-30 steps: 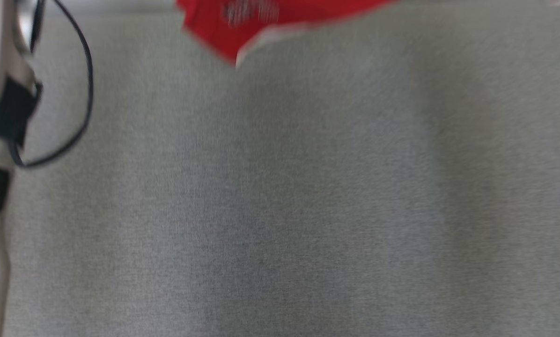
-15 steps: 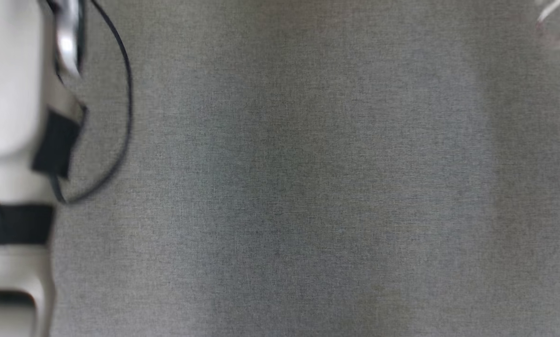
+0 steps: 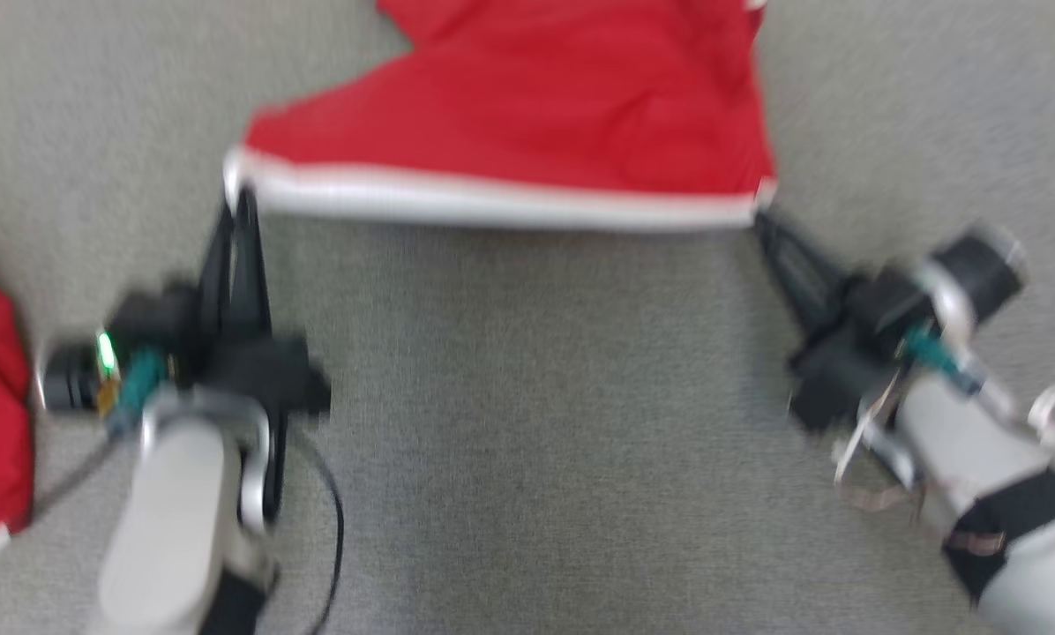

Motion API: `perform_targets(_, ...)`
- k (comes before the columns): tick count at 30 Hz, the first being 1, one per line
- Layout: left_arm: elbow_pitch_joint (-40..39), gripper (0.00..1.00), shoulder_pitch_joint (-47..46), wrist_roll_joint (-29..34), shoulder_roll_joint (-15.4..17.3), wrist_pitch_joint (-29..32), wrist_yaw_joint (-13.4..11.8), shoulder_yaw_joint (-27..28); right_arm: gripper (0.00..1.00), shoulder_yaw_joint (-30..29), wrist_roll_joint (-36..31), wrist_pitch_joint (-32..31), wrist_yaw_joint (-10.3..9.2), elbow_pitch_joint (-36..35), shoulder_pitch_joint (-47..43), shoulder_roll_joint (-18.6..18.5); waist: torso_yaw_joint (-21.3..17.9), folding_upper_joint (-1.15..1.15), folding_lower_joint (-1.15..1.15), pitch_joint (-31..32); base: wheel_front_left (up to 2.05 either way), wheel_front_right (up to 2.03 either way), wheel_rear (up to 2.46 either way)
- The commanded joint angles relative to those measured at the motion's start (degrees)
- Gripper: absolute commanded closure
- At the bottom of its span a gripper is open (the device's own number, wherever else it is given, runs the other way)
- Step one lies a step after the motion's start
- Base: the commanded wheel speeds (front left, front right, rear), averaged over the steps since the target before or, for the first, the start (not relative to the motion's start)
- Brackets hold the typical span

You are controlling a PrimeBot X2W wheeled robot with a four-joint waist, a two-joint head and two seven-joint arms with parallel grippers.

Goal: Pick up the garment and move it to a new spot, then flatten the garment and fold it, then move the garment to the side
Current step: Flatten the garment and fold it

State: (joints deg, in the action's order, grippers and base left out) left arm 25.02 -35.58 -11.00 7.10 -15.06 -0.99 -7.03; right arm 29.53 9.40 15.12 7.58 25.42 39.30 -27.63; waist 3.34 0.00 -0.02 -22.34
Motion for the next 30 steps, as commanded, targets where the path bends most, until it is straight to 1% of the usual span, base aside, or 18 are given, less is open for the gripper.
perform_targets(1, 0.06, 1.0, 3.32, -0.23, -0.27, -0.16, 0.26, 1.26, 1.0, 0.45, 0.73, 0.01, -0.17, -0.04, -2.47, 0.61, -1.75, 0.0, 0.02, 6.51, 0.0, 0.0, 0.0)
perform_targets(4, 1.03, 1.0, 9.43, 0.07, -1.45, -0.16, 1.05, 3.09, 1.0, 0.33, 1.86, 0.0, -0.17, 0.48, -7.1, 1.37, -2.12, 0.0, 0.02, 9.8, 0.0, 0.0, 0.0)
perform_targets(10, 3.4, 1.0, 20.55, -0.48, -2.82, -0.16, 2.53, 7.7, 1.0, -1.86, 2.84, 0.01, -0.2, 1.96, -15.55, 3.85, -2.74, 0.0, 0.02, 16.66, 0.0, 0.0, 0.0)
perform_targets(14, 4.96, 1.0, 27.15, 0.42, -3.45, -0.16, 3.54, 8.92, 1.0, -2.85, 2.58, 0.01, -0.21, 2.75, -21.26, 5.33, -2.89, 0.0, 0.02, 21.04, 0.0, 0.0, 0.0)
perform_targets(17, 5.49, 1.0, 30.5, 0.84, -3.61, -0.16, 4.0, 9.43, 1.0, -3.07, 2.13, 0.01, -0.22, 2.97, -24.55, 6.18, -3.1, 0.0, 0.02, 22.82, 0.0, 0.0, 0.0)
perform_targets(23, 4.63, 1.0, 36.35, 0.45, -3.81, -0.17, 3.78, 11.37, 1.0, -2.16, 1.82, 0.01, -0.22, 3.16, -30.86, 7.54, -3.81, 0.0, 0.02, 25.97, 0.0, 0.0, 0.0)
perform_targets(27, 4.34, 1.0, 39.08, -0.03, -3.86, -0.17, 4.14, 11.29, 1.0, -1.34, 1.87, 0.01, -0.22, 3.2, -33.31, 7.82, -4.27, 0.0, 0.02, 26.96, 0.0, 0.0, 0.0)
perform_targets(30, 4.08, 1.0, 41.58, -0.02, -3.91, -0.17, 3.8, 10.75, 1.0, -0.7, 1.98, 0.01, -0.22, 2.88, -35.27, 7.99, -4.62, 0.0, 0.02, 27.62, 0.0, 0.0, 0.0)
